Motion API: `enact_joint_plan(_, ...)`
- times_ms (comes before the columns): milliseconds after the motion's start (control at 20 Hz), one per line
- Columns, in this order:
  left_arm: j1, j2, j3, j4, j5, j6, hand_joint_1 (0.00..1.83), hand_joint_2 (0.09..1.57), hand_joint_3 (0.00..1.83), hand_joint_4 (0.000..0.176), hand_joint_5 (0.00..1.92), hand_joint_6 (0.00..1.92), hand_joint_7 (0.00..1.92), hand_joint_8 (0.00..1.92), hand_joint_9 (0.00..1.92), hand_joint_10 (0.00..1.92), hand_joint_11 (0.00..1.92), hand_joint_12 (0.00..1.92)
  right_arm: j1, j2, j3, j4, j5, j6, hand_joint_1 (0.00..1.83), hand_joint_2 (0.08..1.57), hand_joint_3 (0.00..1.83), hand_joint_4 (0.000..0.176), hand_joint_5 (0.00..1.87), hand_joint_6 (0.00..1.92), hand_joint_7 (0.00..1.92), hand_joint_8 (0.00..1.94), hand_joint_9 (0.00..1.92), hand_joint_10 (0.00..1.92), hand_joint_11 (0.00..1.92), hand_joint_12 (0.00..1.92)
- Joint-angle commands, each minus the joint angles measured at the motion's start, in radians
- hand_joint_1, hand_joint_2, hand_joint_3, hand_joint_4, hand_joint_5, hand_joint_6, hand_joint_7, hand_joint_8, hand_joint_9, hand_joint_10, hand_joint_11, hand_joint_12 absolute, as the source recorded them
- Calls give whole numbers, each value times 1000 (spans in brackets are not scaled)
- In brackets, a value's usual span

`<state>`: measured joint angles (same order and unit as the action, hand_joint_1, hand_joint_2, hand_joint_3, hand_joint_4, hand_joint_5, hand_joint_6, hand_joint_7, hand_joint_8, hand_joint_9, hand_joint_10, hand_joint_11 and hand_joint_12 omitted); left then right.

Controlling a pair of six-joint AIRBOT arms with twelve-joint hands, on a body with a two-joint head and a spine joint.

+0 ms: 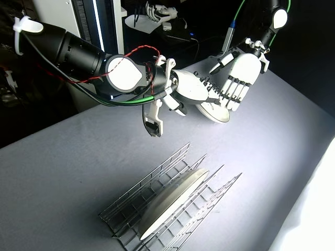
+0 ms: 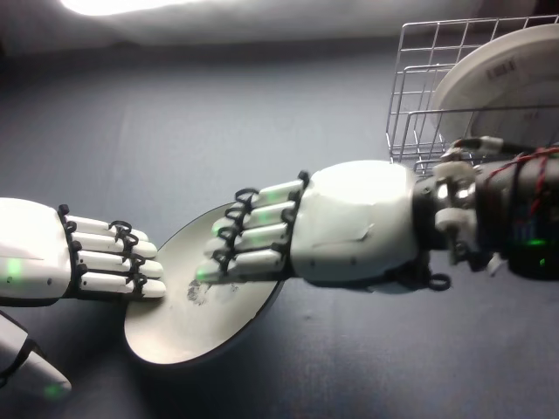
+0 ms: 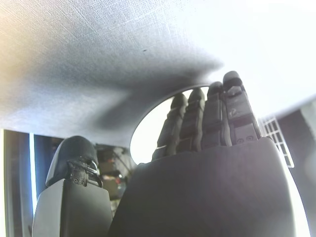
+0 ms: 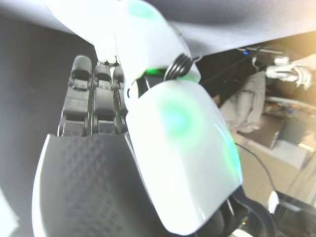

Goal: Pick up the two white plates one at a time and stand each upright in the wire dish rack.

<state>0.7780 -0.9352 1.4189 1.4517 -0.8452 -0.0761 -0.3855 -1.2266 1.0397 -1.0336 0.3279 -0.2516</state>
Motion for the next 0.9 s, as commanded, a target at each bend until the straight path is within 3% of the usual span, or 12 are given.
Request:
enact_joint_plan(0, 11, -13, -3, 33, -24, -6, 0, 1116, 0, 0, 0, 0, 0, 0, 0, 0, 0, 0, 4, -9, 2, 28, 67, 0, 1609, 1154, 2, 0, 0, 0, 0, 0, 0, 0, 0, 257)
enact_joint_plan(100, 11, -13, -3, 37, -23, -7, 0, 1117, 0, 0, 0, 0, 0, 0, 0, 0, 0, 0, 3, -44, 18, 28, 51, 0, 1627, 1145, 0, 0, 0, 0, 0, 0, 0, 0, 0, 369)
enact_joint_plan(500, 8, -17, -5, 44, -21, -9, 0, 1128, 5, 0, 0, 0, 0, 0, 0, 0, 0, 0, 3, -182, 131, 30, 20, 0, 1643, 1164, 5, 0, 0, 0, 0, 0, 0, 0, 0, 371)
enact_joint_plan(850, 6, -16, -6, 47, -19, -11, 0, 1113, 0, 0, 0, 0, 0, 0, 0, 0, 0, 0, -7, -218, 149, 41, 11, 0, 1679, 1186, 5, 0, 0, 0, 0, 0, 0, 0, 0, 599)
